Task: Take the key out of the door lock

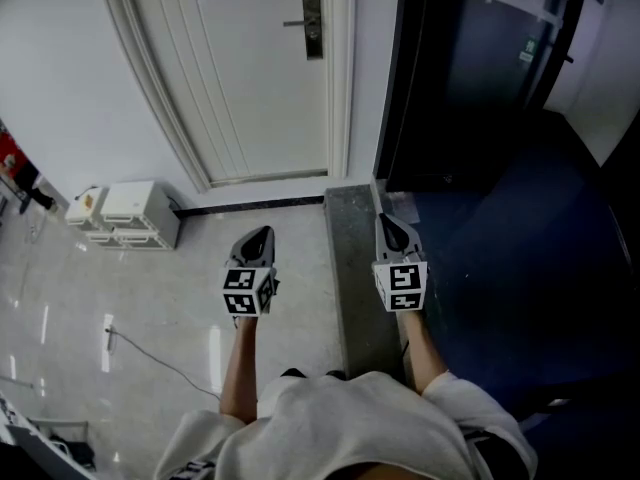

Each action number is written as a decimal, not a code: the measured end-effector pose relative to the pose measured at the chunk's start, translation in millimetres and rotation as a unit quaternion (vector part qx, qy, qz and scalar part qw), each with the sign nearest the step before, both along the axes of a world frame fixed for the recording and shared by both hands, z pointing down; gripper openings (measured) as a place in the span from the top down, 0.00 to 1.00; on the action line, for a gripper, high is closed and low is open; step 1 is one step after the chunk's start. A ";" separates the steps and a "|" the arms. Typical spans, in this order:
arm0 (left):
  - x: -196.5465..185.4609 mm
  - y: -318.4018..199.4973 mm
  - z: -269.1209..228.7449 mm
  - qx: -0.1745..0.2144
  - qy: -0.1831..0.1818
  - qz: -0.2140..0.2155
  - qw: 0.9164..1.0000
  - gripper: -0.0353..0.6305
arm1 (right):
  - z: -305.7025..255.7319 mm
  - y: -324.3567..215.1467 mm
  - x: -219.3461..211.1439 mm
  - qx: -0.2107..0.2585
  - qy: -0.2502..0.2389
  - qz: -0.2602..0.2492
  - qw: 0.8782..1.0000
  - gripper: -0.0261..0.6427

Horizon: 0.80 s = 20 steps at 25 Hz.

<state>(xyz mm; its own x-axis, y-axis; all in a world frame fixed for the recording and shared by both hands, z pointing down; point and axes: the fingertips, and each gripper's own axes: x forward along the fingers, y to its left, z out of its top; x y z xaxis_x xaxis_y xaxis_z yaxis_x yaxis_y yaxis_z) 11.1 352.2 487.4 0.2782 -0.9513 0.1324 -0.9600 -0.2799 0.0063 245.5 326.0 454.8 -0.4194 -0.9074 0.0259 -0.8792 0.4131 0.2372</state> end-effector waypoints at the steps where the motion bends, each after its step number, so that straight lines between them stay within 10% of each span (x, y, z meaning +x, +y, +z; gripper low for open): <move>1: 1.2 -2.6 1.0 -0.001 0.000 0.000 1.000 0.92 | 2.1 -2.2 -1.1 -0.002 -0.001 -0.003 1.000 0.93; 20: -63.3 -156.3 16.4 -0.004 0.010 0.014 1.000 0.92 | 9.3 -149.3 -66.6 0.000 0.017 0.012 1.000 0.93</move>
<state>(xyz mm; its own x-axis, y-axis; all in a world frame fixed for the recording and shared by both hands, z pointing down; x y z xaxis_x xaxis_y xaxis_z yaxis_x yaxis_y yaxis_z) -52.1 196.0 503.8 0.3084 -0.9419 0.1333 -0.9512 -0.3074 0.0285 178.9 176.7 464.2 -0.3964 -0.9173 0.0392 -0.8805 0.3919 0.2666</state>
